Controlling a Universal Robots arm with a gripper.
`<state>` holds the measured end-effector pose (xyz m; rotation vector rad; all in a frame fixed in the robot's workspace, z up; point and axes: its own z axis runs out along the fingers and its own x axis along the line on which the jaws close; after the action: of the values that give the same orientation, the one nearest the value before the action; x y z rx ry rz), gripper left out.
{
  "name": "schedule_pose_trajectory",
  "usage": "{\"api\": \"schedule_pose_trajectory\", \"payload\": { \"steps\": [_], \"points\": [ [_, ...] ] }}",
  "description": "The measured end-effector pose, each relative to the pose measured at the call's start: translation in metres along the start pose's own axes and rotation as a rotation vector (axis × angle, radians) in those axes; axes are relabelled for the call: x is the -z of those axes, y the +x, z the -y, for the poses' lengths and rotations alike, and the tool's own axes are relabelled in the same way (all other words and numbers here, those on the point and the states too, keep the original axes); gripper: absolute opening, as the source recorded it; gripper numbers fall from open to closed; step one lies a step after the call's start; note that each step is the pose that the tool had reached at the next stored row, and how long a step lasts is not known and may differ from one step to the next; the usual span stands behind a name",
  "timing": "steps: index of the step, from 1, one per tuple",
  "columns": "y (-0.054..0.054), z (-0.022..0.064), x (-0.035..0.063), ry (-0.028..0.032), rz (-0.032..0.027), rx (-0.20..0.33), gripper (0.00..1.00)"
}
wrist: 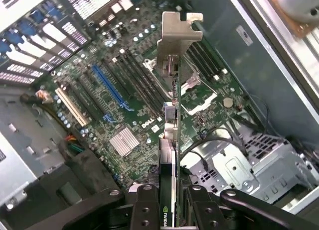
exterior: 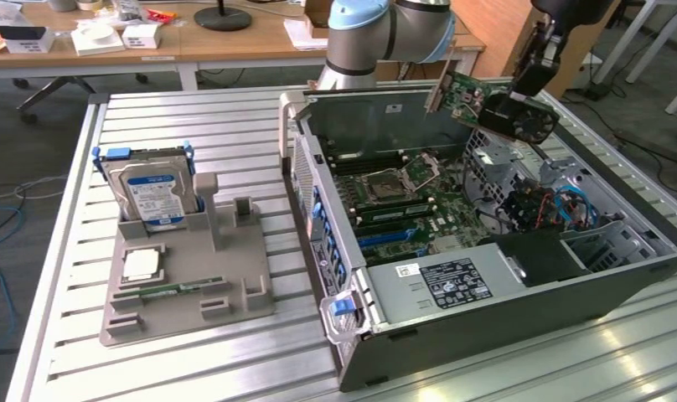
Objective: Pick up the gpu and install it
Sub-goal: 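Insert the gpu into the slot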
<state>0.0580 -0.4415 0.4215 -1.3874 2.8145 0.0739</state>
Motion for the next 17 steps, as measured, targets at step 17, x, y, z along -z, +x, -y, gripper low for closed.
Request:
{"api": "schedule_pose_trajectory", "payload": {
  "steps": [17],
  "points": [
    [0.0,0.0,-0.0014,-0.0072,-0.0126,0.308,0.26]
  ]
}}
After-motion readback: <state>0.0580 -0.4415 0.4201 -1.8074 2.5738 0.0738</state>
